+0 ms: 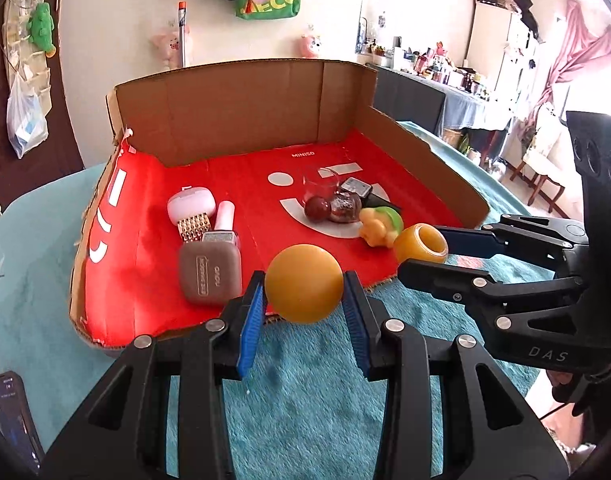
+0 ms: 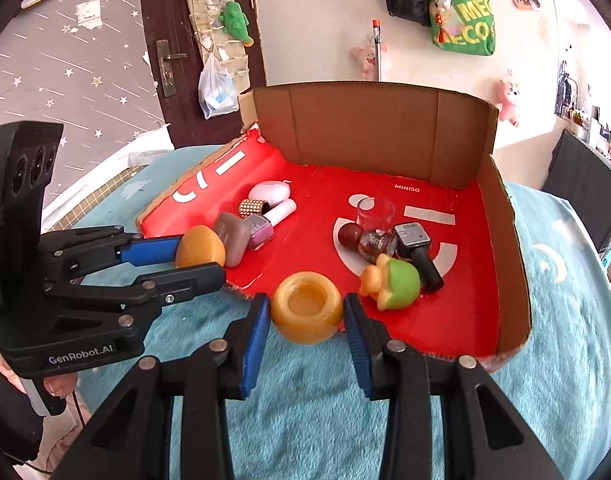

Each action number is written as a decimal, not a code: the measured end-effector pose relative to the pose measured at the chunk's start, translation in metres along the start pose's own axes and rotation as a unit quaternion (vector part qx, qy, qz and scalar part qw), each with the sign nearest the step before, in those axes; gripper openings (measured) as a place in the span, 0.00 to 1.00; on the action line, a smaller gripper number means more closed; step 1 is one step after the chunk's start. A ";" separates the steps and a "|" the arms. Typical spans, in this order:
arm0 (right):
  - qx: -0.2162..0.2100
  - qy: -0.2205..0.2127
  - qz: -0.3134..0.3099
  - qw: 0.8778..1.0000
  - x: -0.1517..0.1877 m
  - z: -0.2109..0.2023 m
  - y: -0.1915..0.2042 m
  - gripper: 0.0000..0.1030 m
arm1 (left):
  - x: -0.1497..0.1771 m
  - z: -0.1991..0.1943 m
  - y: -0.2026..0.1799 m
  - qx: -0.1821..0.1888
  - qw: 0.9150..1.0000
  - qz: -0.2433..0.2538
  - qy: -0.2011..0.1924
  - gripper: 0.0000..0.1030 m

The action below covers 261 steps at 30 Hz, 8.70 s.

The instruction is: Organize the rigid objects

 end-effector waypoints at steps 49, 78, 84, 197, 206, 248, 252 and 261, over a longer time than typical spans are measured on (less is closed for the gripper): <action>0.029 0.103 0.046 0.993 0.005 0.082 -0.037 0.39 | 0.005 0.062 0.034 -0.020 0.996 -0.035 0.076 0.35; 0.023 0.103 0.049 0.993 0.004 0.083 -0.038 0.39 | 0.007 0.067 0.035 -0.002 0.995 -0.040 0.096 0.37; 0.022 0.099 0.050 0.994 0.004 0.082 -0.038 0.41 | 0.006 0.064 0.033 -0.009 0.996 -0.034 0.088 0.42; 0.156 0.021 0.090 0.983 0.070 -0.009 -0.045 1.00 | 0.071 0.003 0.035 -0.080 0.994 -0.068 0.015 1.00; 0.156 0.042 0.094 0.982 0.085 0.000 -0.048 1.00 | 0.086 0.010 0.046 -0.089 0.991 -0.085 0.047 1.00; 0.154 0.068 0.102 0.980 0.089 0.012 -0.048 1.00 | 0.089 0.015 0.046 -0.101 0.990 -0.076 0.055 1.00; 0.154 0.068 0.102 0.980 0.089 0.013 -0.048 1.00 | 0.089 0.015 0.047 -0.099 0.991 -0.078 0.054 1.00; 0.154 0.068 0.102 0.980 0.089 0.013 -0.048 1.00 | 0.089 0.015 0.047 -0.098 0.991 -0.078 0.053 1.00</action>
Point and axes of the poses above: each gripper's, at about its wrist camera, not at the fingertips, and z roughly the way its jaws point, y to its left, x to its underside, the point moved 10 cm from there along z, roughly the way its jaws point, and after that the axes turned 6 degrees about -z, right-handed, at the moved point
